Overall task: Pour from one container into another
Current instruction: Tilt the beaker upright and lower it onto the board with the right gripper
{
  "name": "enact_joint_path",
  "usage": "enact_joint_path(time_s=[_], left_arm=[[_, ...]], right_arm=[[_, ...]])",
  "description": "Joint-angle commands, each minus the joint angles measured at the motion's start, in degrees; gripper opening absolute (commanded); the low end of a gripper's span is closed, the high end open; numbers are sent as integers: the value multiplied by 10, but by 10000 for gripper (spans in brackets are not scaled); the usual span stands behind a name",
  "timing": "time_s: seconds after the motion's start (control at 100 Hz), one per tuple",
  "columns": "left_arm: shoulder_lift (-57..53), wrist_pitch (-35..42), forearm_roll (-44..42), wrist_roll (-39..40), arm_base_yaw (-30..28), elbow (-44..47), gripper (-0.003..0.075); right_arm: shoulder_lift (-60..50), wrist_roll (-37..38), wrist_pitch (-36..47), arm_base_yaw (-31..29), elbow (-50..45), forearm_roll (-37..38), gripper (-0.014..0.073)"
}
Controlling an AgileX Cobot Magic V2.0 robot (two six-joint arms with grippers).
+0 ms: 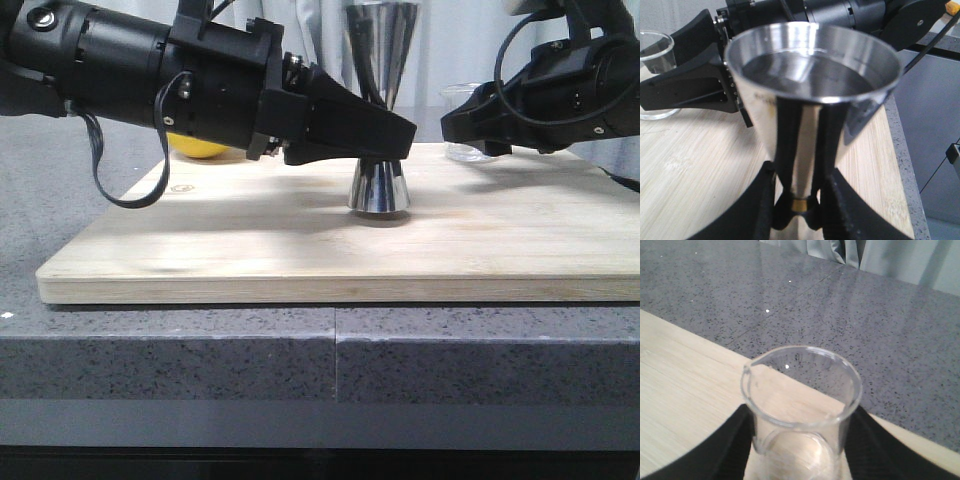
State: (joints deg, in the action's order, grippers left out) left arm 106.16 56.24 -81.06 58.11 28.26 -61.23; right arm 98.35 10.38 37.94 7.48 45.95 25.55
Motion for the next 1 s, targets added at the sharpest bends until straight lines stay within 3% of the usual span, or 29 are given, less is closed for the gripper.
enact_joint_path(time_s=[0.0,0.54,0.8,0.99], left_arm=[[-33,34,18,5,-1,-18,-21],[-33,34,18,5,-1,-18,-21],[-33,34,18,5,-1,-18,-21],[-33,34,18,5,-1,-18,-21]], right_arm=[[-15,1,41,-4,13,0,293],[-13,1,35,-4,13,4,304],[-14,1,35,-4,13,4,475],[-16,1,39,-4,13,4,518]])
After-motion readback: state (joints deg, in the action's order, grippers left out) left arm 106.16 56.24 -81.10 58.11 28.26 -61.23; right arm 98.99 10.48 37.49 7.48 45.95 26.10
